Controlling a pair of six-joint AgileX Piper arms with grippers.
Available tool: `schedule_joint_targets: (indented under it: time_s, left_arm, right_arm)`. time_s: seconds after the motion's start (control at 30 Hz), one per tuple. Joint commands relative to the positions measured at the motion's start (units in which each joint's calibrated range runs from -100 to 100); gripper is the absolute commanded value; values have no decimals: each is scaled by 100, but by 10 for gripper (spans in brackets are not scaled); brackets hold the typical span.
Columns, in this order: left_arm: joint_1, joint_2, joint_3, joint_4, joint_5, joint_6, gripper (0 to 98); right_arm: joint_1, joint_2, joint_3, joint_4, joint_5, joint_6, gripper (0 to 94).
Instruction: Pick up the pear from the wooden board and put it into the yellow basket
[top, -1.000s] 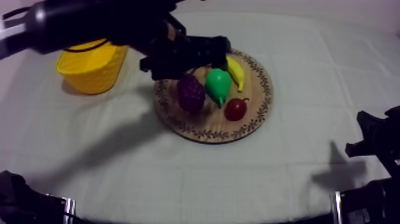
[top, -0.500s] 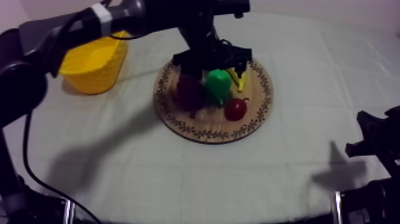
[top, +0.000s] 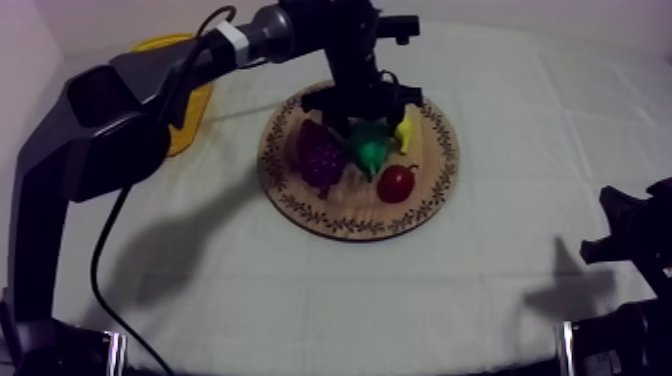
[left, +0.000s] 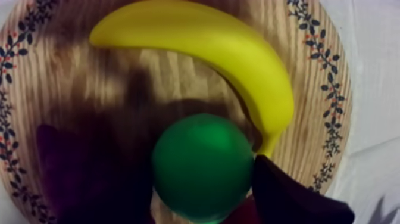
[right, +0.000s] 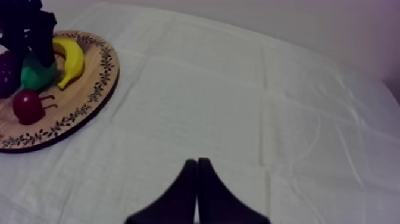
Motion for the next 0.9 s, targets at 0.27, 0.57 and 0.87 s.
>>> schedule_joint_targets:
  time_s: [0.27, 0.57, 0.87]
  left_arm:
    - [53, -509, 147, -360, 369, 177, 472]
    - [-279, -2818, 966, -863, 558, 341, 477]
    - [-1386, -4560, 2203, -1172, 561, 151, 481]
  right_arm:
    - [-1, 1, 4, -2, 1, -1, 3]
    - [-1, 1, 4, -2, 1, 3, 3]
    - [-1, 1, 4, -2, 1, -1, 3]
